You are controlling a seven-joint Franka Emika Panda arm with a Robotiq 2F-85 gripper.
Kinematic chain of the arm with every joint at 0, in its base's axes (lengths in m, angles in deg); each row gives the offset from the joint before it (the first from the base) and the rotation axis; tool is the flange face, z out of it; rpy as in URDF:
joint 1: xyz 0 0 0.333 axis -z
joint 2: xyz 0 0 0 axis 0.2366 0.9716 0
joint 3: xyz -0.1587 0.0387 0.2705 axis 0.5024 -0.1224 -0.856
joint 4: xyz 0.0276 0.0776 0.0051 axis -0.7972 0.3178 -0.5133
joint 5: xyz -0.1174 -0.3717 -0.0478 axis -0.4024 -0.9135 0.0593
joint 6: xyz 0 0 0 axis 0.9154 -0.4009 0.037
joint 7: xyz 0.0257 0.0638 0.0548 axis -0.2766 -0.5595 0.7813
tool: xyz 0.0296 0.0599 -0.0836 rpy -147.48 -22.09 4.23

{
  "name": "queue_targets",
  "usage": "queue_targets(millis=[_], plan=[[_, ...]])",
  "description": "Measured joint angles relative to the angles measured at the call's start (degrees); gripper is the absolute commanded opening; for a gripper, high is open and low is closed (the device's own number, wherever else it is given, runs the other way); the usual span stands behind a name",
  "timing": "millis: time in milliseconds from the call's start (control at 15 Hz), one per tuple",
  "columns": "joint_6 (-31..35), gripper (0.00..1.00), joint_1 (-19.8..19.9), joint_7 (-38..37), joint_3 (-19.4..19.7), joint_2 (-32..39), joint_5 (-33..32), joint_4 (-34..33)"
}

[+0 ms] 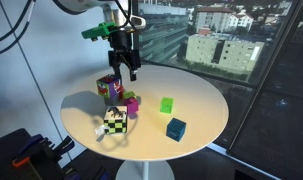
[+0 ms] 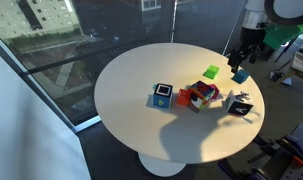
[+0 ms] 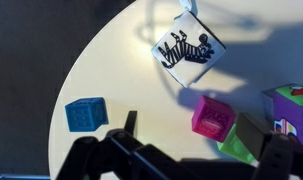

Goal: Put the green building block on the table

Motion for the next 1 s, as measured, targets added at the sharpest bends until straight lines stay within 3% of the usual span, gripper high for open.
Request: queue_targets(millis=[467,1000], plan=[[-2.0,1.00,0.0,2.7,-0.9,-6.3,0.1,3.1],[-13.9,1.00,0.0,4.7,-2.5,-12.2,0.1,3.2]])
